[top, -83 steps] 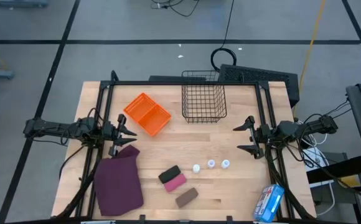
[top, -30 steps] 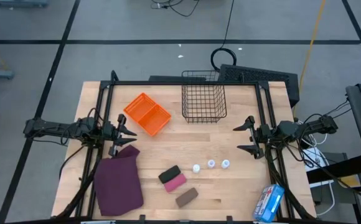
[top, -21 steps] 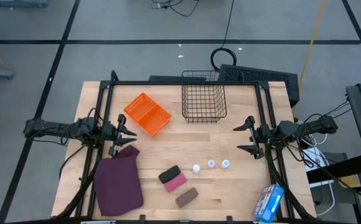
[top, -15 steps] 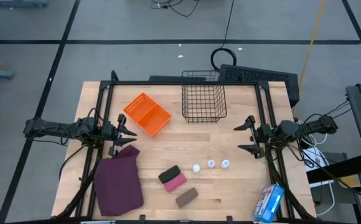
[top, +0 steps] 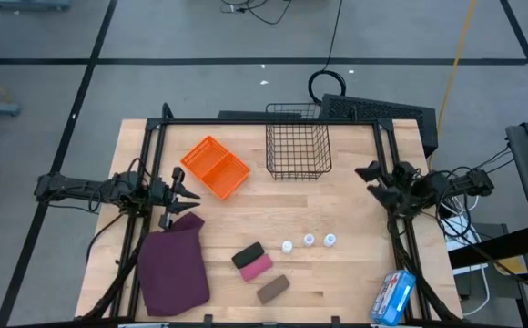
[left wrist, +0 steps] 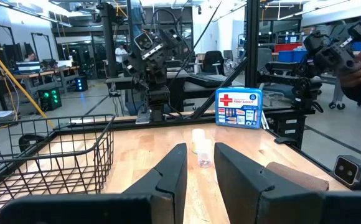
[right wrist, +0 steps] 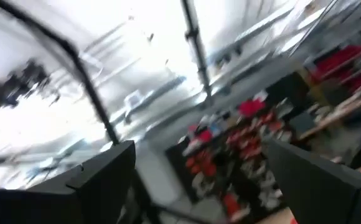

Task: Pick & Place Medicine items
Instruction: Put the white pill bottle into the top orange basket

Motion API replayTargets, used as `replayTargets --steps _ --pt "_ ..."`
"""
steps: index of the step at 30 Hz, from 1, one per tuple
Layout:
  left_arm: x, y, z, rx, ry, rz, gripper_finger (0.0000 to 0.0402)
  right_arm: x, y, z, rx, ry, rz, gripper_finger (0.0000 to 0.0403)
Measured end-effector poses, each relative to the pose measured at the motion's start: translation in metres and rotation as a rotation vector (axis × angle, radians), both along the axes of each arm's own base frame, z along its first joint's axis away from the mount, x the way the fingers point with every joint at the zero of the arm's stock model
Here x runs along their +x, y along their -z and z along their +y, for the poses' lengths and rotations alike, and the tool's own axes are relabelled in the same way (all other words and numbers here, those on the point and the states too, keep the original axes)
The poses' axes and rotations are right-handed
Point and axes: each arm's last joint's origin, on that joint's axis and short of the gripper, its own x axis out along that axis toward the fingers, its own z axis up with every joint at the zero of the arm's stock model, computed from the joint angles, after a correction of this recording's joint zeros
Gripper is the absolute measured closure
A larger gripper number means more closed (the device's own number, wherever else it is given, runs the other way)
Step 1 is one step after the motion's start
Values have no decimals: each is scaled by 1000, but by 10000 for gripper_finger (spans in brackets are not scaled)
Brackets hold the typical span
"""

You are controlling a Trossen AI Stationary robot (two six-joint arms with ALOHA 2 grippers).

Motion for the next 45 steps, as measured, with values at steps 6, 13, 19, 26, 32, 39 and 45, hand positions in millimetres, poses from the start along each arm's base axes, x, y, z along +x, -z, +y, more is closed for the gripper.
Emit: replayTargets --steps 6,13,19,26,32,39,45 --pt "0 0 0 0 0 0 309 -2 -1 -6 50 186 11 53" --pt "0 0 0 0 0 0 309 2 10 -10 112 386 162 53" --pt "0 0 0 0 0 1 309 9 17 -8 160 332 218 53" --pt "0 0 0 0 0 0 309 31 31 9 -155 147 544 53" --pt "0 0 0 0 1 0 309 45 40 31 -520 27 936 53" --pt "0 0 0 0 1 0 309 42 62 45 -511 -106 1237 55" --pt "0 0 0 0 0 0 309 39 80 53 -417 -191 1353 76"
